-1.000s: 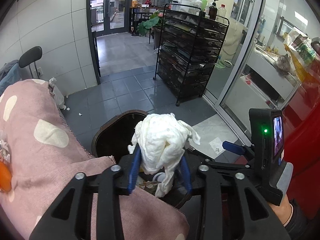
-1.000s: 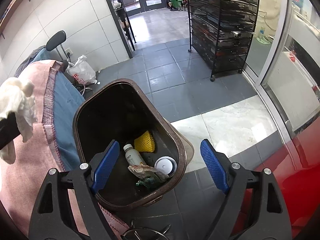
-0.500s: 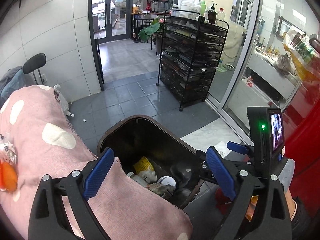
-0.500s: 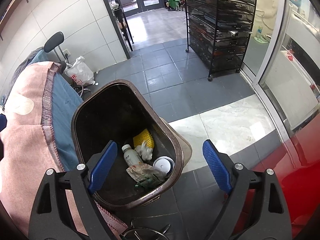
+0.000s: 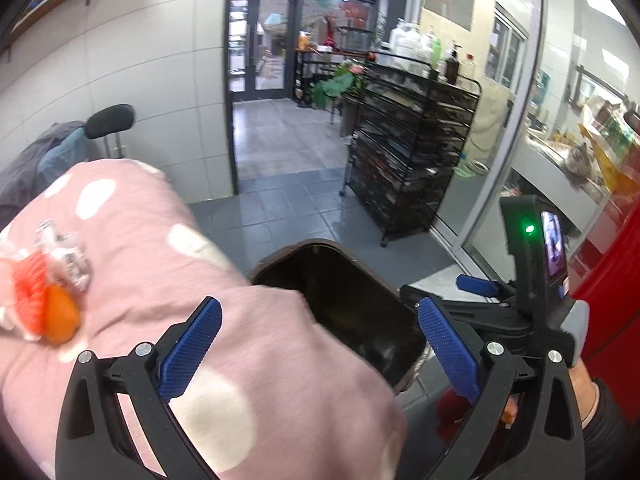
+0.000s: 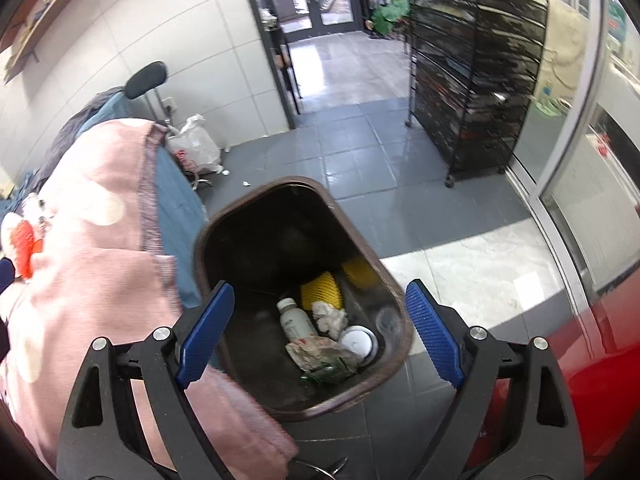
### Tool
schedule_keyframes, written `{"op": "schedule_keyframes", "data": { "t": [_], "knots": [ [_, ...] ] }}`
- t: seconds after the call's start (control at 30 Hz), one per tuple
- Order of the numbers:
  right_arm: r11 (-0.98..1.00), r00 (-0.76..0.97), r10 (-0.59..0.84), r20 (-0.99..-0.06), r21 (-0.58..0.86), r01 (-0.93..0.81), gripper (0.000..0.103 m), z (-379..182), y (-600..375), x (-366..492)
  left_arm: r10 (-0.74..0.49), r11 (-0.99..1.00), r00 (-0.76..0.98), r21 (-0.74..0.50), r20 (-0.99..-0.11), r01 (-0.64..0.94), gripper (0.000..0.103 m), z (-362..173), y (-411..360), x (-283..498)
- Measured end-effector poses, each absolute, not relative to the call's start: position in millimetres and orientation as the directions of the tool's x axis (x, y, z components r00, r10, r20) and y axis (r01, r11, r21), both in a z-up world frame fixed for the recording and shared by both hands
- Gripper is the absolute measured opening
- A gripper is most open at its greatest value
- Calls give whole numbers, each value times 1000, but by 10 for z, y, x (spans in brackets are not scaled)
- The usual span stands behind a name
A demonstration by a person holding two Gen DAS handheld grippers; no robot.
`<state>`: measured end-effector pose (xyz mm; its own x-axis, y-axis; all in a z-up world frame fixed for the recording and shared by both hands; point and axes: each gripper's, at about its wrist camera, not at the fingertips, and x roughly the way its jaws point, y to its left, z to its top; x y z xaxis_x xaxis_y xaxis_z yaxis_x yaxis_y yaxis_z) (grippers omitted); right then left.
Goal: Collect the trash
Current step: 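Move both tools back over the table toward the green carton and orange net, then grasp the green juice carton with the left tool while the right tool grasps the orange foam net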
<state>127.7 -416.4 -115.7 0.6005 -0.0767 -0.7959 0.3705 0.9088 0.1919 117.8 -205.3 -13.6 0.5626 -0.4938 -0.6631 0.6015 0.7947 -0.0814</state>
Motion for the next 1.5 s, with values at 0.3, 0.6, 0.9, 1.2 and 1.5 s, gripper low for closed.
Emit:
{"op": "schedule_keyframes", "data": {
  "t": [0.3,0.6,0.9,1.2,1.5],
  "knots": [
    [958,657,-2,-754,186,217,87,-841,-3573,1430,-418,877,649,-96,-635,471,97,-47,-1420,1218],
    [984,680,108,-725,176,32,87,-580,-2904,1607,-316,942,700,-124,-640,312,97,-86,-655,1242],
    [971,665,239,-708,169,-169,87,-338,-2118,1797,-198,980,716,-146,-670,135,97,-176,172,1338],
    [928,617,337,-711,140,-346,87,-188,-1355,2049,-110,985,728,-171,-677,-10,97,-92,882,1539],
    [903,520,372,-769,168,-396,65,-320,-780,2657,-102,975,707,-213,-700,-70,97,-121,1225,1891]
  ]
}}
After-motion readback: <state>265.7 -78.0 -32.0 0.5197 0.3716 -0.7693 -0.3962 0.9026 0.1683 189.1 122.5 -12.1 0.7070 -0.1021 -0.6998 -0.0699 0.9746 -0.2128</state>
